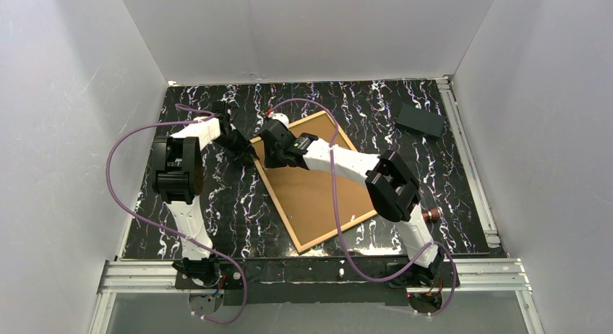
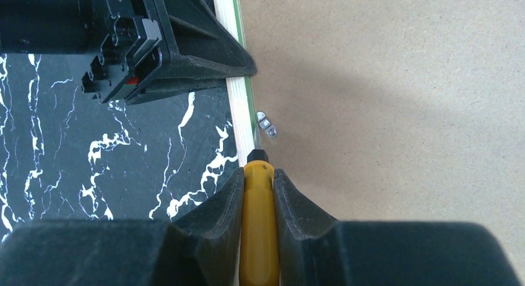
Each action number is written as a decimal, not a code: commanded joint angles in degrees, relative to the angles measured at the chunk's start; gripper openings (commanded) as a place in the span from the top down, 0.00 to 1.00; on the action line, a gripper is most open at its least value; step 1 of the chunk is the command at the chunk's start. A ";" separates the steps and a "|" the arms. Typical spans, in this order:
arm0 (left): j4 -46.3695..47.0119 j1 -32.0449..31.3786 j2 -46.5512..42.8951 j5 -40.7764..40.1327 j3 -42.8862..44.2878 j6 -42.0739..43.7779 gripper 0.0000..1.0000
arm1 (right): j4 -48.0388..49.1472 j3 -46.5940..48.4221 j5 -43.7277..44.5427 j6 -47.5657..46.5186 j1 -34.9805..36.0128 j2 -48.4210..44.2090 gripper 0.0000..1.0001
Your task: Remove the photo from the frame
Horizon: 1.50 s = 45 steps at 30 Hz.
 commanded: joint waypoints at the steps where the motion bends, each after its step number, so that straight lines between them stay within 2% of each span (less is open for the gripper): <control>1: -7.91 0.32 1.25 -4.38 -1.32 0.53 1.00 | -2.69 3.57 5.83 -1.12 -0.66 1.64 0.99; 23: -8.63 0.35 1.50 -4.70 -0.68 1.32 1.00 | -3.84 4.19 6.55 -3.86 -0.79 -6.62 0.99; 27: -9.26 0.32 1.63 -4.20 -0.18 1.44 1.00 | -4.60 2.08 3.40 -3.00 -0.77 -8.77 0.99; 28: -9.91 0.33 1.67 -3.99 0.26 1.49 0.96 | -4.50 0.45 1.15 -2.59 -0.70 -9.84 0.99; 31: -10.74 0.38 0.61 -4.07 0.50 1.54 0.64 | -4.94 -6.40 -1.79 -1.54 -0.25 -15.61 0.99; 34: -10.52 0.27 -1.39 -3.27 0.40 1.03 0.47 | -7.29 -13.54 -5.24 -0.43 0.00 -21.76 0.99; 40: -10.55 0.27 -5.82 -1.06 -2.07 -0.19 0.28 | -10.68 -28.16 -8.42 3.82 1.83 -31.67 0.99; 45: -10.13 -3.40 -13.16 -3.26 -8.92 -2.11 0.27 | -9.49 -34.92 -7.50 6.42 5.81 -36.68 0.99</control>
